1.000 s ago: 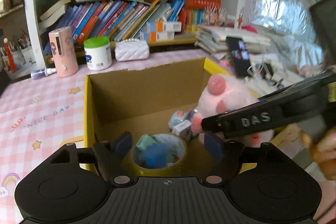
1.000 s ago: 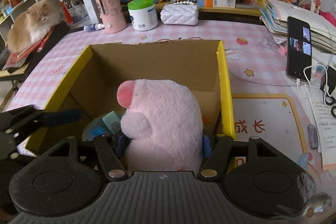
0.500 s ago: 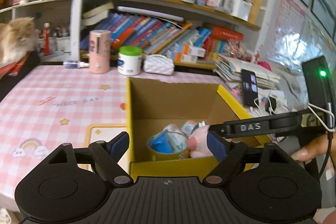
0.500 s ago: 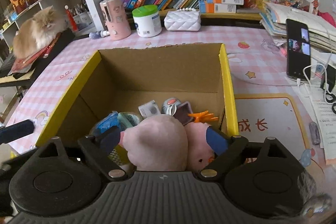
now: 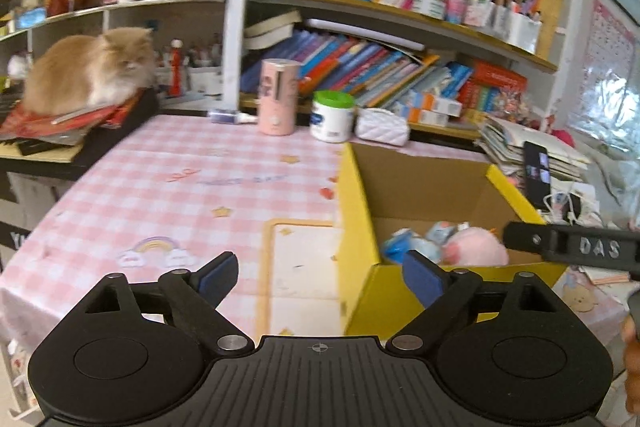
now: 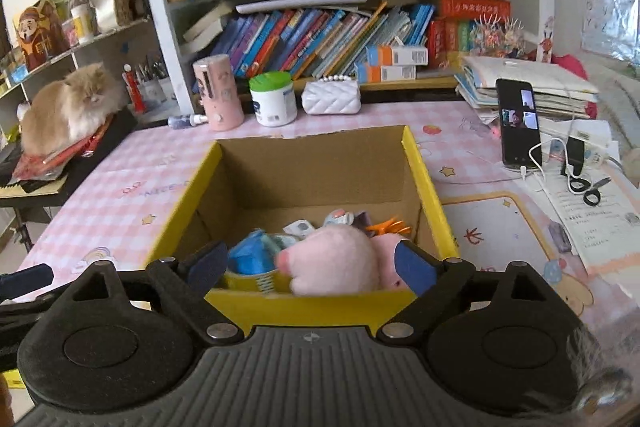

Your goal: Organize objects

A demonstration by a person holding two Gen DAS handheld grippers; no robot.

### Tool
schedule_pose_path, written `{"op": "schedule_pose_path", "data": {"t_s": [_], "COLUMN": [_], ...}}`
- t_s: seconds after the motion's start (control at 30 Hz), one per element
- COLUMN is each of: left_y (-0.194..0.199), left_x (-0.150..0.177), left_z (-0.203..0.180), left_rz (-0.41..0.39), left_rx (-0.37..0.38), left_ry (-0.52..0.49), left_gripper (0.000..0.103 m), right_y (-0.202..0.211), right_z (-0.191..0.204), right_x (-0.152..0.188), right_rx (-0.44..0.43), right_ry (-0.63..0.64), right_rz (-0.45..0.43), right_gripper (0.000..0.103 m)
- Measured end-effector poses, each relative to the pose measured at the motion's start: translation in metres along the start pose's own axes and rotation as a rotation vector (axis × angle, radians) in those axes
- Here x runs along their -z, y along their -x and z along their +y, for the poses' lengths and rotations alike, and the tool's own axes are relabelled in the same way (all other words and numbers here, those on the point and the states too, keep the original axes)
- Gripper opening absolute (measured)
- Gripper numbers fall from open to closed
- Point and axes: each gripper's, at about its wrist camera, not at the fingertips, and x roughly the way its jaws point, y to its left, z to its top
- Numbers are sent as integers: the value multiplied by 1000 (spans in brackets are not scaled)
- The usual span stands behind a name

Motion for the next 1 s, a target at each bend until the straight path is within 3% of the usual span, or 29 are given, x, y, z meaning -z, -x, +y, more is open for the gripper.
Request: {"op": "schedule_pose_path", "data": {"t_s": [0.2, 0.57, 1.0], "left_y": [21, 46, 54], "left_x": [13, 41, 49], "left_z": [19, 40, 58], "left_rz": [16, 70, 92], "left_rx": [-58, -94, -118], "left_ry": [-10, -36, -65], "left_gripper": [98, 101, 102], "right_y": [27, 43, 49], "right_z": [41, 84, 111], "right_x": [33, 83, 102], "right_rx": [83, 174, 187], "right_ry": [20, 27, 15], "right_rz": [-37, 25, 65], "right_gripper": [100, 103, 103]}}
